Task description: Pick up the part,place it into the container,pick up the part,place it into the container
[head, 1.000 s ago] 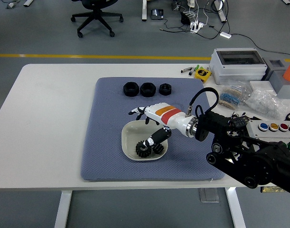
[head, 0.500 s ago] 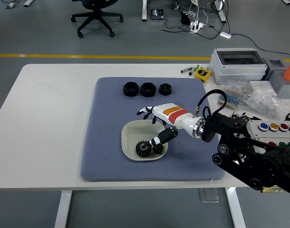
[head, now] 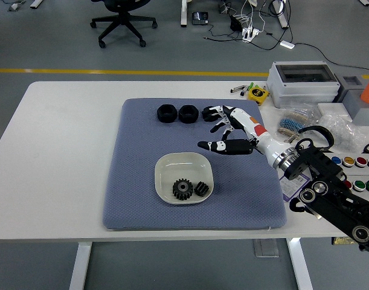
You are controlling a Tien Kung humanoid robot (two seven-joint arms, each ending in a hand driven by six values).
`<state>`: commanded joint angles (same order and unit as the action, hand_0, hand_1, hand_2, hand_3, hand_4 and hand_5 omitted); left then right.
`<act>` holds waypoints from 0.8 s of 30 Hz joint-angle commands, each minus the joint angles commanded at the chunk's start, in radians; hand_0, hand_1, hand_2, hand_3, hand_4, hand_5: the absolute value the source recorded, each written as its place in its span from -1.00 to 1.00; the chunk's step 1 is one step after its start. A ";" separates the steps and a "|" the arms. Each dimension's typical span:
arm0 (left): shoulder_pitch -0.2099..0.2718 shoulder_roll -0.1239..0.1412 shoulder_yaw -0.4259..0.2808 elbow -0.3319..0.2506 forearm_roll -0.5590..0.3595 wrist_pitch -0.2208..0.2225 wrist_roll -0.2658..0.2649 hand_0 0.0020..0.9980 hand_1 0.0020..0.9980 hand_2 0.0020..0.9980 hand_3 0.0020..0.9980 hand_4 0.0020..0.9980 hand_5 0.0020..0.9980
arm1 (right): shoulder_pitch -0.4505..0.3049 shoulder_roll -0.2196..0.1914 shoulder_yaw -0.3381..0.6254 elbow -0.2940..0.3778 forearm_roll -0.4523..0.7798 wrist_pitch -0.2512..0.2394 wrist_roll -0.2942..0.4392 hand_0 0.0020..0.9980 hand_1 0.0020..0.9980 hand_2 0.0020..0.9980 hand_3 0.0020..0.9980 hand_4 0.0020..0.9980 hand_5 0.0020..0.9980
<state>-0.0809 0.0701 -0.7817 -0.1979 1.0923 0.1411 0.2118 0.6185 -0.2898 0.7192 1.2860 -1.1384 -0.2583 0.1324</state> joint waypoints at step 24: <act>-0.001 -0.002 -0.012 0.002 0.027 -0.002 -0.001 0.43 0.37 0.29 0.17 0.26 0.26 | -0.387 0.069 0.274 0.120 0.352 -0.074 0.117 0.91 0.77 0.80 0.85 1.00 0.84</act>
<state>-0.0815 0.0685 -0.7932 -0.1956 1.1191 0.1392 0.2112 0.2311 -0.2212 0.9931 1.4061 -0.7863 -0.3321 0.2493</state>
